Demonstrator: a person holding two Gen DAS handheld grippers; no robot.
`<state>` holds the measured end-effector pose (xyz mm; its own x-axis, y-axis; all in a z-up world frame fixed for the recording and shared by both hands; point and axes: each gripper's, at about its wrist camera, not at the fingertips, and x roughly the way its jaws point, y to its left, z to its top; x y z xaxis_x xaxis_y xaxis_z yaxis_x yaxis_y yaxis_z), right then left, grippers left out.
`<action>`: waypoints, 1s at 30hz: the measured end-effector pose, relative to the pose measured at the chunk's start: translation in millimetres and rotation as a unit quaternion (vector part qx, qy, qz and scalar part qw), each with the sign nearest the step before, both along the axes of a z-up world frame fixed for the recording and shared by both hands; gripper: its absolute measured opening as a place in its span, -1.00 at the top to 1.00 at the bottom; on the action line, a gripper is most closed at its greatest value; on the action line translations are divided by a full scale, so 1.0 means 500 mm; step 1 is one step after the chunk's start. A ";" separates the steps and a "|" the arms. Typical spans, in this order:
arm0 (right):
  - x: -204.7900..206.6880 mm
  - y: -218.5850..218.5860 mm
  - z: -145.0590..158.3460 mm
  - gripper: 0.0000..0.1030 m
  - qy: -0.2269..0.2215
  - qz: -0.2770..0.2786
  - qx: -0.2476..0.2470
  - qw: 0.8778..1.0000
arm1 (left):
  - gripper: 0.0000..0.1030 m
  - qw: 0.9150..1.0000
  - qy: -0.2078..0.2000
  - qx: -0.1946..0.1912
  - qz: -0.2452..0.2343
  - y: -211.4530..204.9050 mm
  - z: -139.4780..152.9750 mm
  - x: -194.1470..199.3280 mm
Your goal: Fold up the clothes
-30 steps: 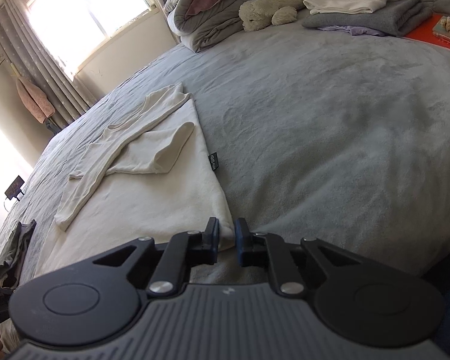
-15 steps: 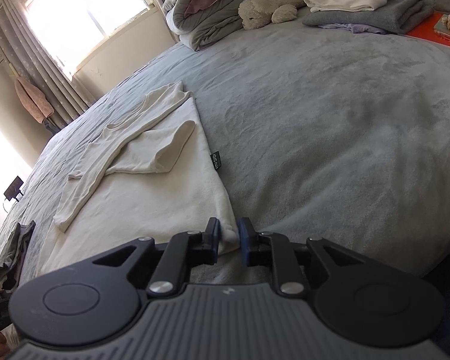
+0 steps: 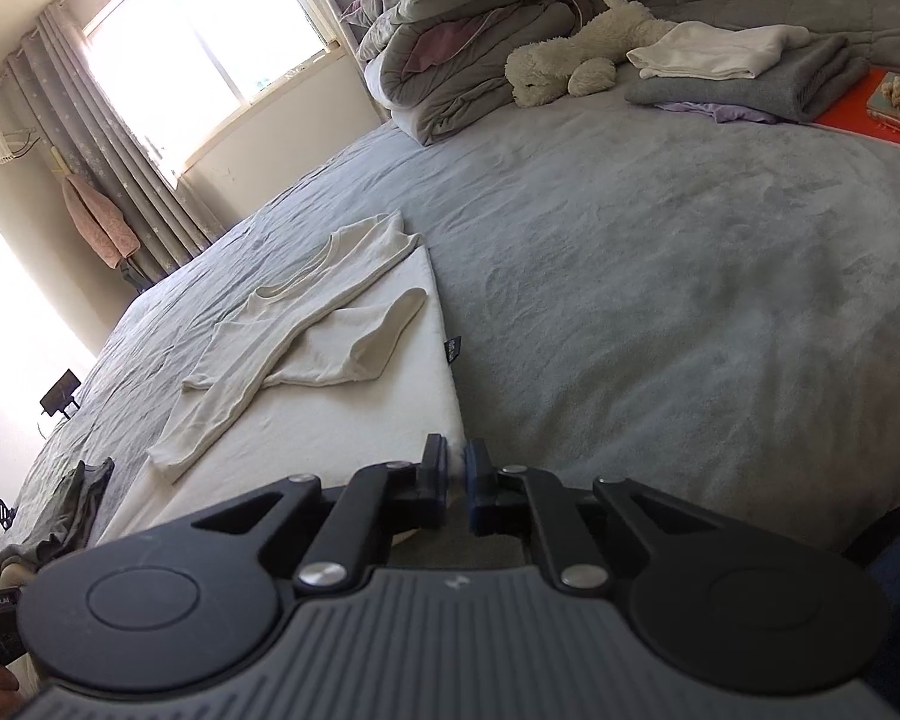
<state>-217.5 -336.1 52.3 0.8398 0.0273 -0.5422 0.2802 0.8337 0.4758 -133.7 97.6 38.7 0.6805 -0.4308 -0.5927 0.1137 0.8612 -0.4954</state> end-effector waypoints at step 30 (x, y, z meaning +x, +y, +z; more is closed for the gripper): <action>-0.004 0.018 -0.049 0.84 0.061 -0.005 -0.043 0.997 | 0.71 0.981 -0.050 0.185 -0.025 -0.063 -0.036 -0.037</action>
<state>-219.7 -327.2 27.8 0.7677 -0.0315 -0.6400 0.3400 0.8666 0.3652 -152.0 66.0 20.9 0.7267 -0.2336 -0.6461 0.1936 0.9719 -0.1337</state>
